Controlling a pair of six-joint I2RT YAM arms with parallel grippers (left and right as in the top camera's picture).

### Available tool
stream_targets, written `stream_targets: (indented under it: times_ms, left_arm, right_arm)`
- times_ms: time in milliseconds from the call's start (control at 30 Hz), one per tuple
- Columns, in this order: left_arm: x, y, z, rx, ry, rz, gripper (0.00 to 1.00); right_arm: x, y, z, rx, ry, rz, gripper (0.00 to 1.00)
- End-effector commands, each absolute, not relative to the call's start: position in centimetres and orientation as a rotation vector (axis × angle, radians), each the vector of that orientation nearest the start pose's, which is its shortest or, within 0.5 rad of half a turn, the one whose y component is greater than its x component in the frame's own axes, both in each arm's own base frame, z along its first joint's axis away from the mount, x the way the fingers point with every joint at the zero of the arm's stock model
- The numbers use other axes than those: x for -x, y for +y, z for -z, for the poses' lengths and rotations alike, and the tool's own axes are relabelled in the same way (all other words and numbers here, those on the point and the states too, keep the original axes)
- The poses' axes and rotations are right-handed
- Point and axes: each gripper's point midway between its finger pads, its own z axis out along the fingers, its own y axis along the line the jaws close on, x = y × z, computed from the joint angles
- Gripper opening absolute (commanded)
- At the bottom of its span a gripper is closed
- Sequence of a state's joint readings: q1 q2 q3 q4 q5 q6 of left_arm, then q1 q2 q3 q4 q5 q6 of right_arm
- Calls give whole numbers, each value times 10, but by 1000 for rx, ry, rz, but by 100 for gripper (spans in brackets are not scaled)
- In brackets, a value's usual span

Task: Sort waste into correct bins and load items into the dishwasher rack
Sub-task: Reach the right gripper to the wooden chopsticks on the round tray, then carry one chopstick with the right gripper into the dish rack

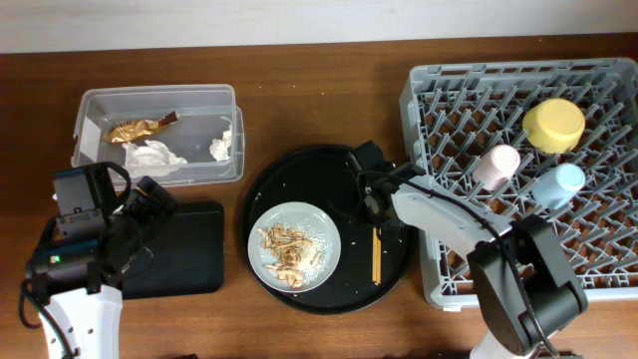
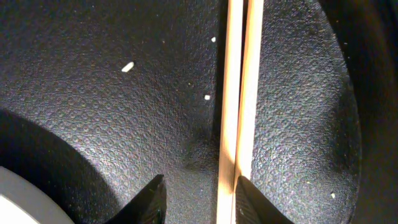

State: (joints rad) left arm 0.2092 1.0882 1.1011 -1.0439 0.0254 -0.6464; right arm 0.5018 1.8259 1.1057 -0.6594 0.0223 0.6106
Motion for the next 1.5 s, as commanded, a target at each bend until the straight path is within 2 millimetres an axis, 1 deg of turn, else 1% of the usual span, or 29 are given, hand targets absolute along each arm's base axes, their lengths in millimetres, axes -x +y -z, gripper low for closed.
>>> stream_targets:
  times_ms: [0,200,233,267,333,400,500,533,567,633,667,700,733,767,800,867,933,967,1033,1100,1133,1167,1200,1233,1267,1300,1333,1400,1467]
  left_arm:
    - [-262,53,-202,1060,2375,178,99]
    - [-262,53,-202,1060,2375,178,99]
    - [-262,53,-202,1060,2375,178,99]
    - [-262,53,-202,1060,2375,178,99]
    - [-262,53,-202,1060,2375,178,99]
    - [-262,53,-202,1060,2375,178,99]
    - [-262,53,-202,1060,2375,178,99]
    - [-262,53,-202,1060,2375,178,100]
    - [-262,53,-202,1060,2375,178,99]
    - [-262,53,-202,1060,2375,178,99]
    - [-262,53,-202,1060,2375,178,99]
    - [-262,53,-202,1060,2375,178,100]
    - [-262,53,-202,1060,2375,178,99]
    - [-262,53,-202,1060,2375,178,100]
    - [-262,53,-202,1060,2375,178,99]
    - [-262,53,-202,1060,2375,178,99]
    - [-262,53,-202,1060,2375,178,99]
    - [-262,53,-202,1060,2375,178,99]
    - [-262,53,-202,1060,2375,178,99]
    - [-262,53,-202,1060,2375,178,99]
    - [-262,53,-202,1060,2375,178,99]
    - [-262,53,-202,1060,2375,178,99]
    - [-262,53,-202,1060,2375,178,100]
    - [-262,53,-202,1060,2375,178,100]
    - [-262,53,-202,1060,2375,178,99]
    - [-262,53,-202,1060,2375,178,99]
    - [-262,53,-202,1060,2375,178,99]
    - [-262,53,-202,1060,2375,178,99]
    - [-262,53,-202,1060,2375,178,99]
  right_arm:
    - [-312,165,6,-181,2989,-71,36]
    - [-311,163,14,-182,3000,-53,35]
    - [-311,161,18,-194,3006,-33,29]
    - [-309,160,23,-218,3014,-14,18]
    - [-309,159,25,-217,3018,-10,4]
    - [-309,160,20,-217,3025,-10,4]
    - [-320,166,-17,-195,3002,-32,4]
    - [-328,170,-36,-144,2976,-53,4]
    - [-342,171,-69,-79,2929,-70,4]
    - [-360,163,-109,-22,2875,-83,4]
    - [-374,149,-142,0,2831,-88,4]
    - [-388,126,-173,6,2792,-74,4]
    - [-393,115,-185,9,2778,-65,4]
    - [-401,94,-200,22,2757,-45,4]
    - [-406,80,-205,72,2745,-39,4]
    - [-410,56,-198,131,2762,-13,4]
    - [-413,39,-183,96,2795,9,4]
    - [-416,32,-174,73,2811,14,4]
    - [-422,28,-159,57,2838,19,5]
    - [-423,34,-148,65,2866,-28,18]
    - [-423,37,-147,68,2869,-49,24]
    - [-422,40,-147,71,2870,-74,25]
    - [-422,41,-147,73,2870,-89,29]
    - [-421,42,-147,73,2875,-92,41]
    - [-419,42,-146,63,2883,-93,61]
    - [-416,43,-146,40,2895,-112,66]
    - [-412,50,-146,40,2910,-174,68]
    - [-399,76,-155,68,2923,-386,67]
    - [-383,96,-168,75,2931,-482,67]
